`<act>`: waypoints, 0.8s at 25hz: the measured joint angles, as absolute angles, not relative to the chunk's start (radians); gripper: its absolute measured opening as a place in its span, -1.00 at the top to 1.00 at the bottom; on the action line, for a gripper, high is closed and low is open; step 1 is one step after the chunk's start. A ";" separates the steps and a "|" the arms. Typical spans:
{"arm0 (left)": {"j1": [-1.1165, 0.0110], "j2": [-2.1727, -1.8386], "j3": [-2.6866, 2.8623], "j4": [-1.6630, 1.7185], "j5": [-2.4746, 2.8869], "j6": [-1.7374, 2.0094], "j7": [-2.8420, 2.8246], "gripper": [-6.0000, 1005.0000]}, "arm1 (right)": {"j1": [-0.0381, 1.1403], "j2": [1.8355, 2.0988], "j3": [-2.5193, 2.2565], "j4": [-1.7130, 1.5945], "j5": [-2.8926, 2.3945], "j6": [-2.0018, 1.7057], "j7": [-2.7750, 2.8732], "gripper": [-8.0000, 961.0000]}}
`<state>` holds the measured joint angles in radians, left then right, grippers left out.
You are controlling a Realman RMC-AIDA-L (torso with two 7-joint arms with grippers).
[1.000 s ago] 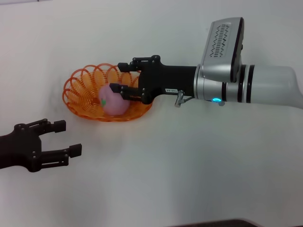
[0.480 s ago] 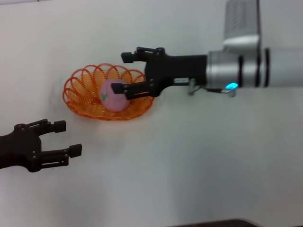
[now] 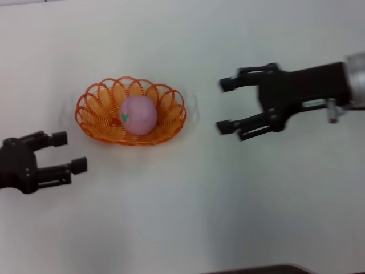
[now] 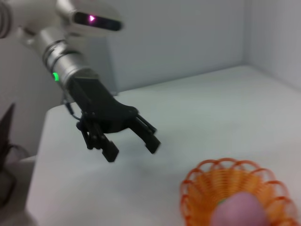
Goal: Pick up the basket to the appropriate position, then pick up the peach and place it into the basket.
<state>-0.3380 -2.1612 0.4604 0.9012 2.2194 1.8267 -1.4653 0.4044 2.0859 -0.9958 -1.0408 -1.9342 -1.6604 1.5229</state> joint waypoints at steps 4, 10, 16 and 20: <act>-0.335 -2.159 0.425 0.892 2.217 1.813 -1.440 -0.74 | 0.327 2.088 -0.908 -0.962 -1.855 -1.669 1.421 -0.94; -0.324 -2.161 0.413 0.870 2.217 1.777 -1.391 -0.74 | 0.300 2.085 -0.756 -0.700 -1.852 -1.663 1.214 -0.93; -0.323 -2.159 0.411 0.870 2.218 1.774 -1.384 -0.74 | 0.287 2.085 -0.706 -0.619 -1.856 -1.652 1.104 -0.93; -0.326 -2.159 0.412 0.868 2.219 1.772 -1.383 -0.74 | 0.297 2.085 -0.706 -0.616 -1.879 -1.643 1.107 -0.94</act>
